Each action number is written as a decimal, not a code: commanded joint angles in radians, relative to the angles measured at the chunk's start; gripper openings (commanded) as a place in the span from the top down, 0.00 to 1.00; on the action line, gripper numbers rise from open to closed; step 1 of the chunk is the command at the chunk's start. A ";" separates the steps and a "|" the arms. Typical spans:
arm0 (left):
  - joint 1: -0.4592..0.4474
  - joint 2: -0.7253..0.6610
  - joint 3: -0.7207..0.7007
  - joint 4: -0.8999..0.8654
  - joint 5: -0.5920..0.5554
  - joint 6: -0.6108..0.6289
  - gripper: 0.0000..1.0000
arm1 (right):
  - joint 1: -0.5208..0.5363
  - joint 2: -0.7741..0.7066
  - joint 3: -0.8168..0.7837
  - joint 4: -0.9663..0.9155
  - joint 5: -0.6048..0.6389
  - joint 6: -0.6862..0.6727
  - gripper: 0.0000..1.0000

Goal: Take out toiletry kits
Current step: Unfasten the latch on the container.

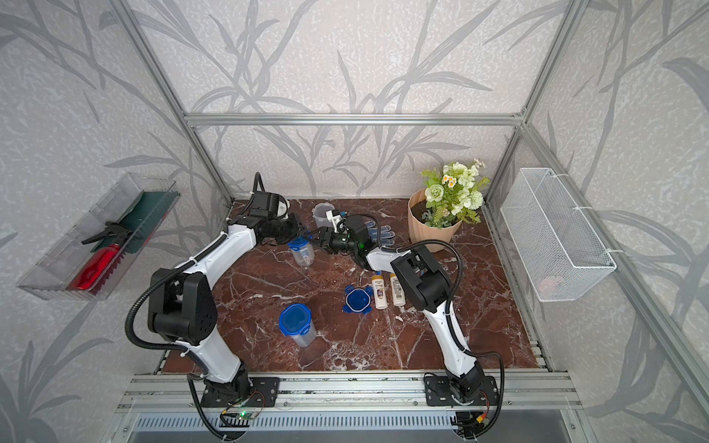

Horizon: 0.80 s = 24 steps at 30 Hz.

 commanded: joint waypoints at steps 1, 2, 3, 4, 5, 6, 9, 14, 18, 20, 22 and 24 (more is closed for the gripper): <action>0.024 0.067 -0.101 -0.173 -0.074 -0.008 1.00 | 0.007 -0.010 -0.009 0.161 -0.005 0.041 0.44; 0.025 0.067 -0.109 -0.168 -0.071 -0.010 1.00 | 0.007 -0.009 -0.012 0.180 -0.003 0.053 0.44; 0.027 0.068 -0.117 -0.164 -0.070 -0.010 1.00 | 0.007 -0.006 -0.016 0.208 -0.001 0.070 0.44; 0.027 0.068 -0.127 -0.157 -0.070 -0.010 1.00 | 0.007 -0.001 -0.020 0.243 0.005 0.089 0.44; 0.028 0.069 -0.135 -0.152 -0.069 -0.007 1.00 | 0.007 0.005 -0.023 0.281 0.009 0.108 0.44; 0.030 0.068 -0.147 -0.146 -0.070 -0.006 1.00 | 0.007 0.011 -0.023 0.317 0.014 0.130 0.45; 0.034 0.062 -0.190 -0.119 -0.066 -0.008 1.00 | 0.007 0.018 -0.025 0.368 0.023 0.157 0.47; 0.040 0.054 -0.253 -0.081 -0.041 -0.017 1.00 | 0.007 -0.006 -0.041 0.368 0.034 0.114 0.50; 0.041 0.045 -0.291 -0.057 -0.031 -0.023 1.00 | 0.007 -0.008 -0.040 0.370 0.041 0.112 0.51; 0.041 0.043 -0.304 -0.055 -0.030 -0.022 1.00 | 0.007 -0.007 -0.039 0.368 0.045 0.112 0.52; 0.042 0.042 -0.317 -0.049 -0.030 -0.020 1.00 | 0.007 -0.006 -0.036 0.370 0.049 0.112 0.52; 0.042 0.037 -0.333 -0.044 -0.029 -0.020 1.00 | 0.006 -0.007 -0.033 0.372 0.052 0.110 0.53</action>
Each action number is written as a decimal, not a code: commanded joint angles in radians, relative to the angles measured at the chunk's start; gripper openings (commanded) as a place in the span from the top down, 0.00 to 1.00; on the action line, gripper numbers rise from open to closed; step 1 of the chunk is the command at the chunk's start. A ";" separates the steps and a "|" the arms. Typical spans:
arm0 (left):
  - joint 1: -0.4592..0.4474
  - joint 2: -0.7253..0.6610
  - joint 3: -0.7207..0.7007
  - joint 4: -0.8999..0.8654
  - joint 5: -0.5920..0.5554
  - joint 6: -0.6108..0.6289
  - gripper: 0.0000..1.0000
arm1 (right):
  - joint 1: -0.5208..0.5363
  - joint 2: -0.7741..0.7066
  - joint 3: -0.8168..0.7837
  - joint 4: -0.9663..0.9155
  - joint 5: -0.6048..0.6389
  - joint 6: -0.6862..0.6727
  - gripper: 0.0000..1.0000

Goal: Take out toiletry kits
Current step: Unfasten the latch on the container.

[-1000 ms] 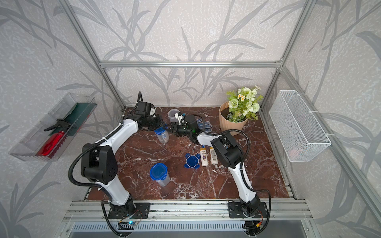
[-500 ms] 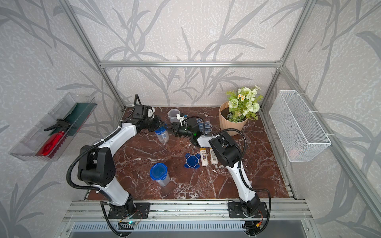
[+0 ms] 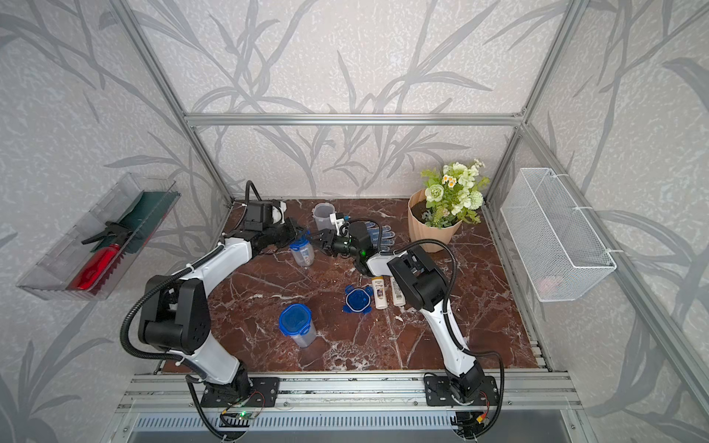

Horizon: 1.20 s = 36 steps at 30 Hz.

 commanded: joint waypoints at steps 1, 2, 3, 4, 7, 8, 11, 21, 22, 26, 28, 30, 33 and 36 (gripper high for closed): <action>0.012 0.097 -0.130 -0.322 -0.105 0.003 1.00 | 0.003 -0.042 0.025 0.176 0.003 -0.019 0.53; 0.012 0.094 -0.136 -0.320 -0.105 0.004 1.00 | 0.002 -0.047 0.027 0.172 0.003 -0.022 0.54; 0.013 0.092 -0.144 -0.317 -0.105 0.004 1.00 | 0.000 -0.050 0.028 0.168 0.002 -0.025 0.54; 0.013 0.091 -0.152 -0.314 -0.105 0.005 1.00 | -0.001 -0.055 0.030 0.165 0.002 -0.030 0.54; 0.012 0.089 -0.179 -0.302 -0.105 0.006 1.00 | -0.004 -0.066 0.037 0.154 0.001 -0.038 0.54; 0.012 0.091 -0.186 -0.298 -0.105 0.006 1.00 | -0.006 -0.068 0.040 0.152 0.001 -0.040 0.55; 0.012 0.097 -0.203 -0.291 -0.105 0.008 1.00 | -0.011 -0.072 0.047 0.150 0.002 -0.040 0.55; 0.013 0.085 -0.281 -0.261 -0.109 0.011 1.00 | -0.029 -0.111 0.046 0.135 0.006 -0.054 0.56; 0.014 0.085 -0.287 -0.258 -0.111 0.011 1.00 | -0.031 -0.112 0.047 0.134 0.004 -0.056 0.56; 0.014 0.083 -0.304 -0.246 -0.105 0.009 1.00 | -0.037 -0.123 0.053 0.124 0.002 -0.061 0.56; 0.015 0.084 -0.307 -0.246 -0.106 0.009 1.00 | -0.042 -0.134 0.051 0.117 -0.001 -0.067 0.56; 0.016 0.084 -0.311 -0.245 -0.107 0.010 1.00 | -0.044 -0.148 0.046 0.111 -0.002 -0.074 0.56; 0.018 0.082 -0.318 -0.243 -0.112 0.011 1.00 | -0.050 -0.170 0.036 0.101 -0.003 -0.087 0.56; 0.020 0.080 -0.321 -0.242 -0.107 0.007 1.00 | -0.056 -0.190 0.028 0.096 -0.008 -0.092 0.56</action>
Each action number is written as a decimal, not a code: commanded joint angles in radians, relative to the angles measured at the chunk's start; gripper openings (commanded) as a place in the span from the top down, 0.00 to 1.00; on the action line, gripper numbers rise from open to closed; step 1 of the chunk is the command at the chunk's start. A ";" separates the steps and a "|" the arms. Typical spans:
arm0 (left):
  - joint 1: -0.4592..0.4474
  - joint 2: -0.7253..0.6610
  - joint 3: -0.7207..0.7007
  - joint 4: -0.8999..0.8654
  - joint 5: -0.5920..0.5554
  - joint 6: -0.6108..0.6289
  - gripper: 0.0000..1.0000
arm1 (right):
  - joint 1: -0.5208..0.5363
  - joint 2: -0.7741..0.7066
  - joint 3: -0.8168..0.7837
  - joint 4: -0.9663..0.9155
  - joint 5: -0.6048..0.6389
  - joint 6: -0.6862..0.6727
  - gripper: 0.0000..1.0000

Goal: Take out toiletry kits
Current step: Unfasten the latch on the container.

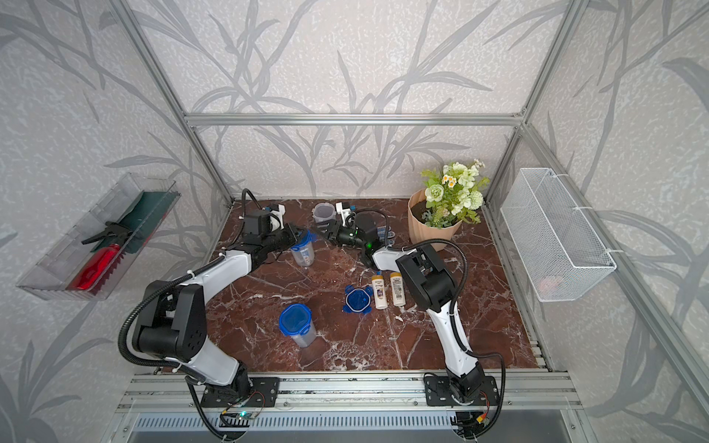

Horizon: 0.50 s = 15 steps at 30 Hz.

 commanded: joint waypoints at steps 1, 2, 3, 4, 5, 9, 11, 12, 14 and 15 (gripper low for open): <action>0.021 0.120 -0.146 -0.501 -0.113 0.006 1.00 | -0.007 -0.097 0.023 0.091 -0.006 -0.033 0.56; 0.021 0.117 -0.140 -0.505 -0.106 0.004 1.00 | -0.008 -0.107 0.016 0.074 -0.008 -0.042 0.57; 0.021 0.111 -0.131 -0.509 -0.101 0.001 1.00 | -0.008 -0.117 0.010 0.055 -0.011 -0.058 0.57; 0.021 0.101 -0.121 -0.513 -0.097 -0.002 1.00 | -0.009 -0.131 0.000 0.025 -0.014 -0.083 0.59; 0.020 0.090 -0.107 -0.517 -0.092 -0.007 1.00 | -0.008 -0.148 -0.013 -0.009 -0.014 -0.115 0.63; 0.020 0.049 -0.037 -0.550 -0.089 -0.021 0.99 | -0.005 -0.218 -0.074 -0.136 -0.007 -0.237 0.84; 0.019 0.032 0.005 -0.551 -0.074 -0.038 0.93 | -0.001 -0.262 -0.106 -0.254 0.016 -0.332 0.93; 0.018 0.027 0.026 -0.554 -0.065 -0.045 0.89 | 0.003 -0.280 -0.112 -0.327 0.033 -0.384 0.97; 0.012 0.014 0.084 -0.562 -0.051 -0.064 0.77 | 0.026 -0.319 -0.112 -0.516 0.094 -0.533 1.00; 0.009 0.009 0.112 -0.565 -0.049 -0.067 0.72 | 0.042 -0.333 -0.102 -0.607 0.136 -0.618 1.00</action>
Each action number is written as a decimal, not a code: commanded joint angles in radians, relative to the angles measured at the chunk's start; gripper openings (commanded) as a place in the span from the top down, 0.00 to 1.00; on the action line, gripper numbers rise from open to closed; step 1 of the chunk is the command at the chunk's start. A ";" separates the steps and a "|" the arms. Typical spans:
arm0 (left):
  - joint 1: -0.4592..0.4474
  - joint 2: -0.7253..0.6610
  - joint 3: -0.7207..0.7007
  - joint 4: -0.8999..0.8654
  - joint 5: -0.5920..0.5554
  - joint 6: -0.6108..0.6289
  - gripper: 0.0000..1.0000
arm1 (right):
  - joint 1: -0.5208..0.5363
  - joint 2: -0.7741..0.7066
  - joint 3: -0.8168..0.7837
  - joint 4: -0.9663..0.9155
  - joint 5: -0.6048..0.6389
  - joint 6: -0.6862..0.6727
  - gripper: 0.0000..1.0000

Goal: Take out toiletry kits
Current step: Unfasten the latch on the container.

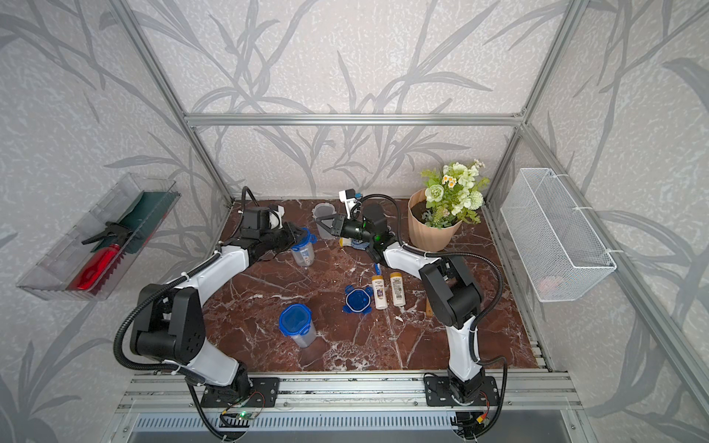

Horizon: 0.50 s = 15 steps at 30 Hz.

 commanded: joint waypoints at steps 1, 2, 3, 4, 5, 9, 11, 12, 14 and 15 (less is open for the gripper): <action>0.007 0.037 0.029 -0.330 -0.080 -0.027 0.68 | 0.057 -0.082 0.023 -0.395 0.146 -0.356 1.00; 0.005 0.033 0.067 -0.342 -0.086 -0.029 0.64 | 0.086 -0.089 0.049 -0.497 0.210 -0.444 1.00; 0.004 0.030 0.098 -0.350 -0.089 -0.029 0.60 | 0.109 -0.088 0.072 -0.573 0.266 -0.509 1.00; 0.004 0.028 0.132 -0.360 -0.094 -0.027 0.57 | 0.134 -0.083 0.099 -0.645 0.315 -0.570 1.00; 0.004 0.028 0.164 -0.370 -0.099 -0.026 0.56 | 0.155 -0.073 0.130 -0.706 0.357 -0.613 1.00; 0.005 0.033 0.247 -0.409 -0.169 -0.012 0.57 | 0.210 -0.014 0.239 -0.850 0.443 -0.697 1.00; 0.011 0.042 0.267 -0.404 -0.199 -0.007 0.58 | 0.234 0.019 0.286 -0.888 0.480 -0.726 1.00; 0.014 0.045 0.272 -0.394 -0.209 -0.003 0.58 | 0.242 0.032 0.308 -0.905 0.495 -0.734 1.00; 0.022 0.060 0.284 -0.381 -0.236 0.002 0.59 | 0.251 0.066 0.358 -0.937 0.505 -0.740 1.00; 0.029 0.070 0.292 -0.380 -0.245 0.006 0.59 | 0.251 0.080 0.373 -0.945 0.506 -0.736 1.00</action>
